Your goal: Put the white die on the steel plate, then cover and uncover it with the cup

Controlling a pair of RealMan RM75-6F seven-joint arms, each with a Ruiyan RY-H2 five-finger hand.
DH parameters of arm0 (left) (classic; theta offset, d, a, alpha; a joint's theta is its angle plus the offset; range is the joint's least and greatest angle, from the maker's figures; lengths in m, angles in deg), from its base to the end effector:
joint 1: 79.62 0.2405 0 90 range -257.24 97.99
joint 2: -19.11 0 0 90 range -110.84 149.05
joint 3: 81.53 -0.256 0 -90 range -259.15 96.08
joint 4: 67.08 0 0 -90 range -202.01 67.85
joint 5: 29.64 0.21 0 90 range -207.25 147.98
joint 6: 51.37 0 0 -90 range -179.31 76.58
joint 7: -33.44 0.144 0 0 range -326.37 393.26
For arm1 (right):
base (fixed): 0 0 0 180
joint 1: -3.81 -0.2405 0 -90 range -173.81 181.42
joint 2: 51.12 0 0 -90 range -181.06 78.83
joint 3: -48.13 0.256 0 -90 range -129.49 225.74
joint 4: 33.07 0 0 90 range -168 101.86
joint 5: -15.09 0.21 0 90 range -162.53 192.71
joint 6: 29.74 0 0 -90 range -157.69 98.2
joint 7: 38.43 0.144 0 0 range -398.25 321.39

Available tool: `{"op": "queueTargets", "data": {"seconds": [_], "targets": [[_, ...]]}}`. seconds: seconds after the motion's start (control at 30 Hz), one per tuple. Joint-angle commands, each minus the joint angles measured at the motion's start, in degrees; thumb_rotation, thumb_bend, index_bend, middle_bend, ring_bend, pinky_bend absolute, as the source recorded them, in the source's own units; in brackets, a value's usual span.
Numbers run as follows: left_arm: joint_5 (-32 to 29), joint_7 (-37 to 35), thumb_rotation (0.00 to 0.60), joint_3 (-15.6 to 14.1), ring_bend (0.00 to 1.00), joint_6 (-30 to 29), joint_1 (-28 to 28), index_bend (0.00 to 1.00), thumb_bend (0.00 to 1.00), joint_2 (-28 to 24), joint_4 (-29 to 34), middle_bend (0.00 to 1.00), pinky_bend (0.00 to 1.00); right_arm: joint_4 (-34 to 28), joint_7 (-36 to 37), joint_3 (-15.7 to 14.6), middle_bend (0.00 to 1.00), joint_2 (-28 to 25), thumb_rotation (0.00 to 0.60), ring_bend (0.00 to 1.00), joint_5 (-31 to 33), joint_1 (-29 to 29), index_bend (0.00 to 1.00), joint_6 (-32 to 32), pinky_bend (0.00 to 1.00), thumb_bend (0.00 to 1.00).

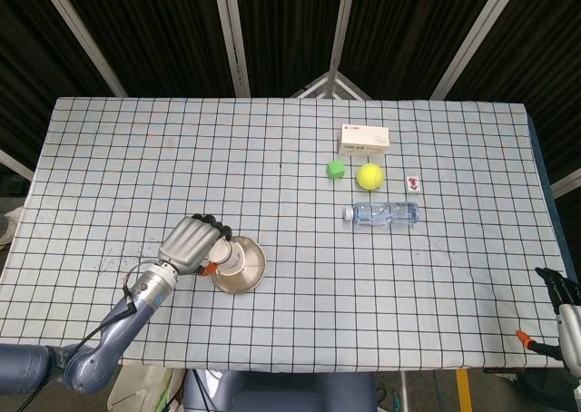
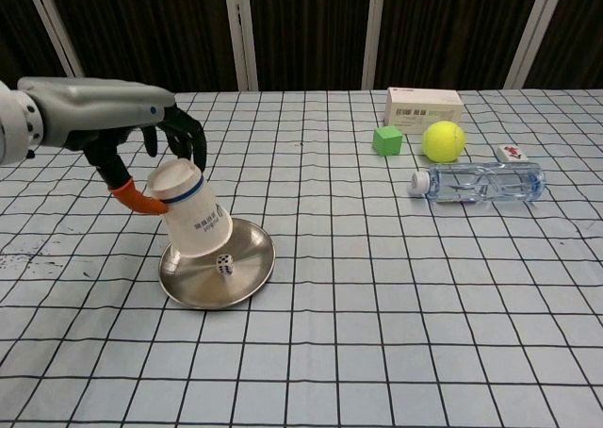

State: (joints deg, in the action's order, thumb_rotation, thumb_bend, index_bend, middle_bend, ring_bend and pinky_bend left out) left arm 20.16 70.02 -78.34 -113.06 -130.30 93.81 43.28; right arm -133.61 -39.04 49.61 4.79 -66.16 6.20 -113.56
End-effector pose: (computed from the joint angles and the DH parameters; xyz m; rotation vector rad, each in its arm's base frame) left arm -0.1043 0.3054 0.0293 -2.0082 -0.8407 -0.7779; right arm -0.3258 -0.1338 0.1891 1.2693 -1.0343 0.7344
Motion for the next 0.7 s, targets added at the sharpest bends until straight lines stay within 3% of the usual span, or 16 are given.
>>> {"op": "queueTargets", "data": {"seconds": [0.03, 0.3, 0.7], "targets": [[1.49, 0.96, 0.600, 1.82, 0.26, -2.63, -0.19, 0.50, 0.48, 0.16, -1.36, 0.43, 0.30, -0.06, 0.04, 0.13, 0.14, -0.05, 0.600, 0.15, 0.24, 0.05, 0.12, -0.13, 0.14, 0.04], [-7.66, 3.24, 0.600, 4.59, 0.26, -2.67, -0.88, 0.50, 0.48, -1.46, -3.86, 0.43, 0.29, 0.12, 1.03, 0.32, 0.14, -0.40, 0.600, 0.15, 0.64, 0.33, 0.12, -0.52, 0.14, 0.04], [-21.29, 10.46, 0.600, 4.18, 0.26, -0.87, -4.16, 0.52, 0.48, 2.32, -14.78, 0.43, 0.29, 0.41, 0.81, 0.43, 0.14, -0.30, 0.600, 0.15, 1.42, 0.19, 0.12, 0.01, 0.14, 0.04]]}}
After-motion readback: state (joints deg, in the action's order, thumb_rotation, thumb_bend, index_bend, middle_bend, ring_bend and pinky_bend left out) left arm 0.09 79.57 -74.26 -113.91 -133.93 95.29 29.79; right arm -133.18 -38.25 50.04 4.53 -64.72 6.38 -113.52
